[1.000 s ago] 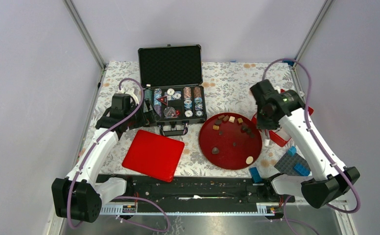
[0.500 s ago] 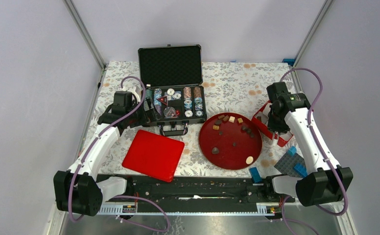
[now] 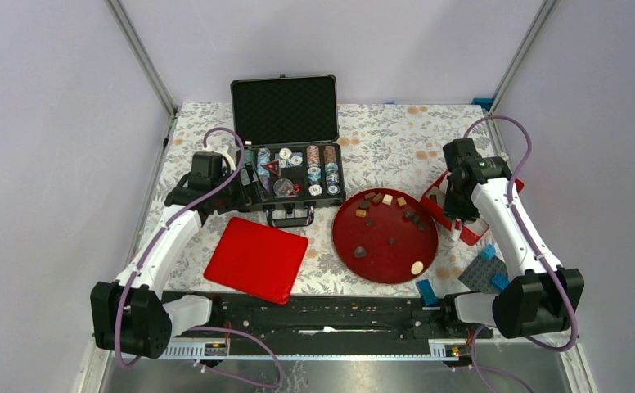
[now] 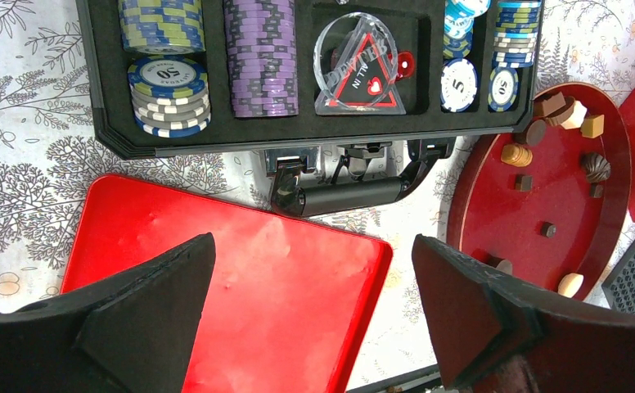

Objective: Pack the chocolate

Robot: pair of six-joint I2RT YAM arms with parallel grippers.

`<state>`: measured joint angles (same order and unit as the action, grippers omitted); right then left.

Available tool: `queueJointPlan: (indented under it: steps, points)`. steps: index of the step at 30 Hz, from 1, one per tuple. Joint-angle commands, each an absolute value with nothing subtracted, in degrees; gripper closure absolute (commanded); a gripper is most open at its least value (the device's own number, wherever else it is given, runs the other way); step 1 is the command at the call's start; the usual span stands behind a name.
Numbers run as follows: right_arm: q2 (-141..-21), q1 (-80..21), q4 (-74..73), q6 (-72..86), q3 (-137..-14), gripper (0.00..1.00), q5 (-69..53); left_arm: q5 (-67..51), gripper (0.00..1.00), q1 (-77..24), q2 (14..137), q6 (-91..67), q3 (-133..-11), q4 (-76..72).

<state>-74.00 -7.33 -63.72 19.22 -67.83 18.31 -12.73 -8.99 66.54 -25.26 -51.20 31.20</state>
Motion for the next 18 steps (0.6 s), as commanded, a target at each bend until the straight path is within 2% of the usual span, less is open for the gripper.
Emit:
queueJointPlan:
  steps: [1, 12, 18]
  points:
    - [-73.48, -6.97, -63.19, 18.69, -68.30, 0.62, 18.87, -11.63, 0.01, -9.27, 65.83, -24.26, -53.77, 29.62]
    - [-73.13, -6.98, -63.30, 18.87, -68.47, 0.60, 19.51, -11.70, 0.01, -9.40, 65.92, -24.26, -53.96, 29.60]
    - [-71.23, -6.97, -64.19, 18.21, -71.22, 0.62, 20.08, -11.73, 0.01, -9.49, 65.79, -24.26, -54.05, 29.62]
